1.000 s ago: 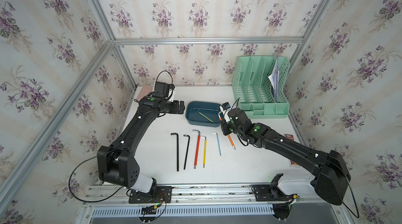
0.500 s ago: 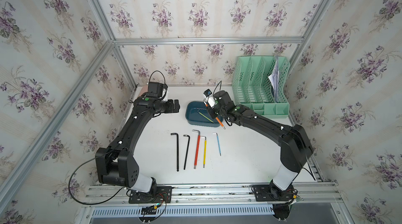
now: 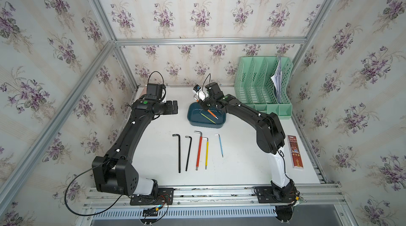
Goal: Put the hex key on the desktop into the storage box
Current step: Place the Allen key in the storage box.
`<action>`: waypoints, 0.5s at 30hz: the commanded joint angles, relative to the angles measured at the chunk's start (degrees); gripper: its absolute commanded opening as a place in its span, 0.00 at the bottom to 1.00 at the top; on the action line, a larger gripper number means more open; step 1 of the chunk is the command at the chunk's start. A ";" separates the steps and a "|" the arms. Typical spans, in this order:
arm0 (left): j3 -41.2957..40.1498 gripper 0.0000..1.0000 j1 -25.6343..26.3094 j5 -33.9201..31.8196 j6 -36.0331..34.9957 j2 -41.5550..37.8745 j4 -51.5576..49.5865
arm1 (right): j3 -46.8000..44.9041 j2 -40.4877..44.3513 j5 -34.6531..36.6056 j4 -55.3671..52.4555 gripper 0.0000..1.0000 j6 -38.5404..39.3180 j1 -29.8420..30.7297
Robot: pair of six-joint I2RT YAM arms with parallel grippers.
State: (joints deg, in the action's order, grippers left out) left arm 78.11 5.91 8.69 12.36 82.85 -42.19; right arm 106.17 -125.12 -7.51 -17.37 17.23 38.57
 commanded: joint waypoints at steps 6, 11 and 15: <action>0.30 0.99 -1.41 3.03 0.38 -0.08 0.55 | 1.15 -2.67 4.28 -2.00 0.00 2.90 -0.04; 0.37 0.99 -2.29 5.11 0.82 0.59 0.63 | 0.73 -2.91 3.05 -3.04 0.00 2.96 0.02; 0.42 0.99 -2.83 6.32 1.20 1.00 0.71 | 0.65 -4.02 3.03 -4.08 0.00 3.11 0.08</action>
State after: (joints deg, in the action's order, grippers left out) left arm 78.22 3.36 13.26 12.99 83.68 -42.17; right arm 106.67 -128.46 -4.36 -20.38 19.77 38.57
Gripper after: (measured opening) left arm 0.992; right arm 0.123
